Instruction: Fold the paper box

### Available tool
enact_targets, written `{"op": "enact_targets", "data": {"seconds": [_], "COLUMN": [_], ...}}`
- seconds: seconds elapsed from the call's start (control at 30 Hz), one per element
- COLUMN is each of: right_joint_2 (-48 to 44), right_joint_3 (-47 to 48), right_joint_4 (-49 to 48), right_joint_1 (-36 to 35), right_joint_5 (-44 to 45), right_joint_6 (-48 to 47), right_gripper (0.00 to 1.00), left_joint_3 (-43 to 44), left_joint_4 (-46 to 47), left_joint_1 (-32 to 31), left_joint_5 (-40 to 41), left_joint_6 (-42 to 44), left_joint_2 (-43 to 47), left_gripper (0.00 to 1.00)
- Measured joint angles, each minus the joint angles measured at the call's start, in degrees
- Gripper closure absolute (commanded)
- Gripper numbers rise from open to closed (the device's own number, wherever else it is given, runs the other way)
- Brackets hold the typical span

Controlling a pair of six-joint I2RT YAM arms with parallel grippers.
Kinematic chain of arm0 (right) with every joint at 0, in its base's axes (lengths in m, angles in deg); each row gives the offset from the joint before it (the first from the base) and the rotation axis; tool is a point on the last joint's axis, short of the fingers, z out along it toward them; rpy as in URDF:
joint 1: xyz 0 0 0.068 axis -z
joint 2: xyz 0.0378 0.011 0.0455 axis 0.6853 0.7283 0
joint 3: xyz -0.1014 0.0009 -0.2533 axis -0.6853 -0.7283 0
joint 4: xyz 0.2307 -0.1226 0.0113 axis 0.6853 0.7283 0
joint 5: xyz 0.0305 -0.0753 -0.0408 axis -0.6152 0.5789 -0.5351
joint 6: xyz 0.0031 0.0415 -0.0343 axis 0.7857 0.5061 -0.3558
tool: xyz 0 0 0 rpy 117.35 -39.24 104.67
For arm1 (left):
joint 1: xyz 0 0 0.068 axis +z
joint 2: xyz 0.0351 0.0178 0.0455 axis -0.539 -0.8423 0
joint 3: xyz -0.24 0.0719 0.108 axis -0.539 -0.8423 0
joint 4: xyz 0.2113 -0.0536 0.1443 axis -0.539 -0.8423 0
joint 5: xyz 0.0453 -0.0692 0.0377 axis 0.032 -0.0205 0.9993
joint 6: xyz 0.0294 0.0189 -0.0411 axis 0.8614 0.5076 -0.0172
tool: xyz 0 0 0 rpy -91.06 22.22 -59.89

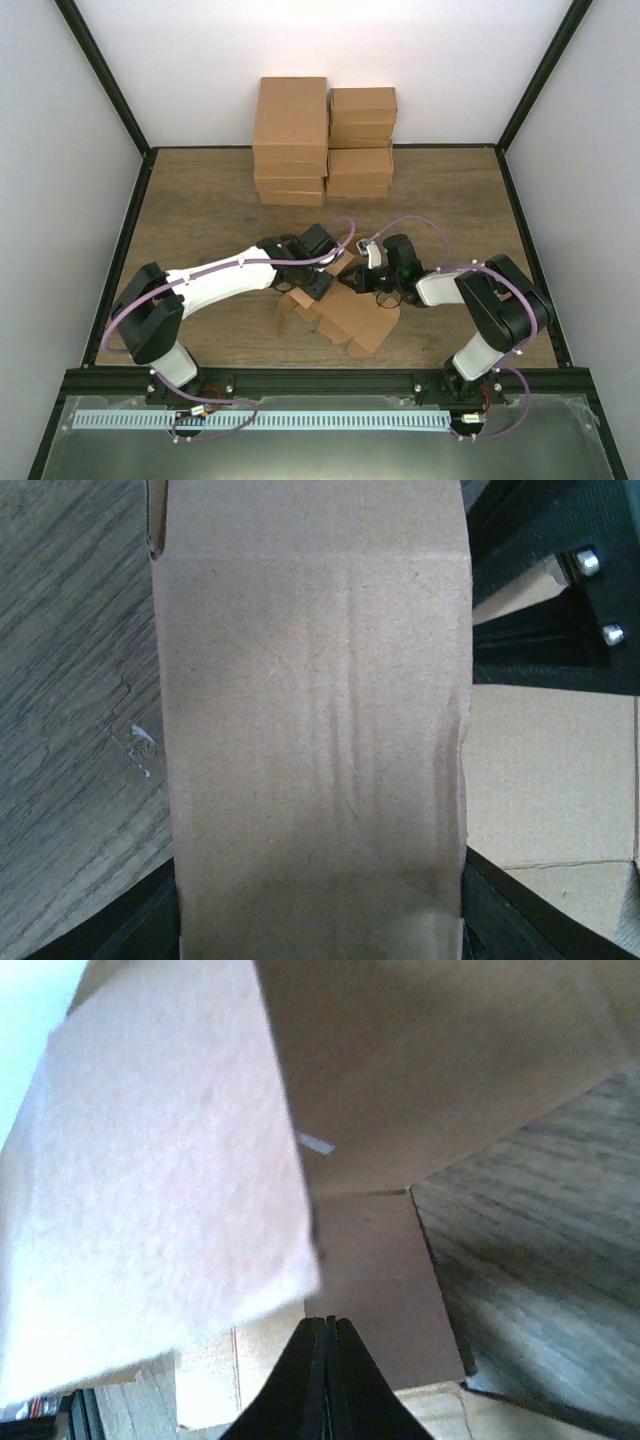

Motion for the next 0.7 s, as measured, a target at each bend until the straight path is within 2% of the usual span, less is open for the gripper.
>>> {"op": "enact_targets", "data": {"seconds": [0.37,0.7], "right_joint_2": [-0.6,-6.3], "right_joint_3": [-2.3,-2.9], "right_joint_4": [-0.5,1.3], "right_joint_1": [-0.7,-0.7], "right_joint_5": [-2.8,0.2], "right_joint_6": [-0.6,-0.7], "right_gripper": [0.99,0.99], "left_joint_3": [-0.2,-0.2], "left_joint_4": [0.2,0.3], "left_joint_1": [-0.1,-0.1], "left_joint_5": [-0.1,-0.1], "left_joint_6": [0.0,-0.1], "left_joint_2": [0.0,0.0], "left_gripper": [0.38,0.38]}}
